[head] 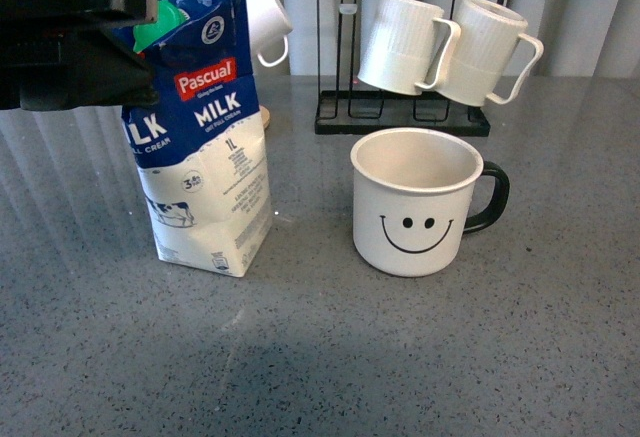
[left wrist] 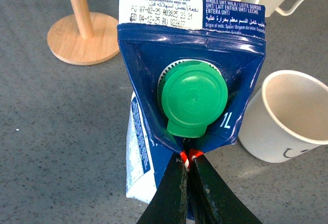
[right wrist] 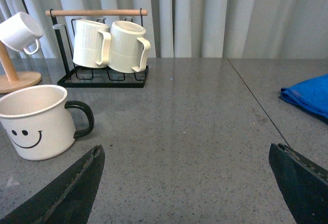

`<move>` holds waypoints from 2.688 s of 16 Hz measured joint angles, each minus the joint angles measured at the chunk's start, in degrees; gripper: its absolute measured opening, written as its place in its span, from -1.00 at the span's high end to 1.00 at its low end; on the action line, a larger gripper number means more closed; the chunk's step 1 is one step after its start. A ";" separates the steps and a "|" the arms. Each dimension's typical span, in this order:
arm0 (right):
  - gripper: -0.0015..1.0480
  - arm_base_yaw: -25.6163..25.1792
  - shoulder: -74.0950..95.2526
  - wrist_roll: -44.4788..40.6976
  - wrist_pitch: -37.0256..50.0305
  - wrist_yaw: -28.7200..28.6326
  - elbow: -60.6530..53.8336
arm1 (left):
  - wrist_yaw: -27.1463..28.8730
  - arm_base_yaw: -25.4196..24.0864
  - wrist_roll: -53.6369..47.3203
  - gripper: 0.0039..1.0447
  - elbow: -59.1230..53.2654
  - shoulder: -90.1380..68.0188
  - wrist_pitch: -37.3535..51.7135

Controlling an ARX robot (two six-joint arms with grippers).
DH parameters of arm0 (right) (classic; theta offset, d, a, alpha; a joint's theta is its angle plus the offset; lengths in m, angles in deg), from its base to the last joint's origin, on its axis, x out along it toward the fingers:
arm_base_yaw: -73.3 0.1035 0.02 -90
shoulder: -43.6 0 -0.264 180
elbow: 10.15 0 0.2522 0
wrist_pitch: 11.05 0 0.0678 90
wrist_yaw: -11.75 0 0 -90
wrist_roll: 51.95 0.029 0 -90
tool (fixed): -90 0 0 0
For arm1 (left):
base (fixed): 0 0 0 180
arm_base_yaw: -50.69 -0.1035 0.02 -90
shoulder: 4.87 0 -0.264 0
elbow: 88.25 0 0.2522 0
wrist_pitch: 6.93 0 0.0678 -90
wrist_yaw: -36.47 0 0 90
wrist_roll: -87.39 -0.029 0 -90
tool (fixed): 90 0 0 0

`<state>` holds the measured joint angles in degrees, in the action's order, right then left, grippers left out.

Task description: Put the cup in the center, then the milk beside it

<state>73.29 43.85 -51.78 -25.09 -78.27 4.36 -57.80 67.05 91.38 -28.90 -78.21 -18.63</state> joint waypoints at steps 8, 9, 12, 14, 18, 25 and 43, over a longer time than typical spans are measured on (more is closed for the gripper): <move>-0.87 0.00 0.00 0.00 0.00 0.00 0.00 | 6.29 8.55 7.89 0.97 2.91 0.00 3.21; -0.87 0.00 0.00 0.00 0.00 0.00 0.00 | 7.39 9.51 8.79 0.97 2.93 -0.37 3.91; -0.87 0.00 0.00 0.00 0.00 0.00 0.00 | 10.91 12.07 10.88 0.97 2.95 -2.43 5.68; -0.87 0.00 0.00 0.00 0.00 0.00 0.00 | 13.00 13.59 11.43 0.97 2.95 -3.52 6.64; -0.87 0.00 0.00 0.00 0.00 0.00 0.00 | 18.58 16.85 12.74 0.97 2.58 -5.77 9.07; -0.87 0.00 0.00 0.00 0.00 0.00 0.00 | 20.92 18.05 16.55 0.93 0.98 -6.60 10.08; -0.87 0.00 0.00 0.00 0.00 0.00 0.00 | 5.53 5.53 7.43 -0.88 0.61 9.40 18.91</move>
<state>73.29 43.85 -51.78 -25.09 -78.27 4.36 -52.27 72.58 98.81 -28.29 -68.82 0.28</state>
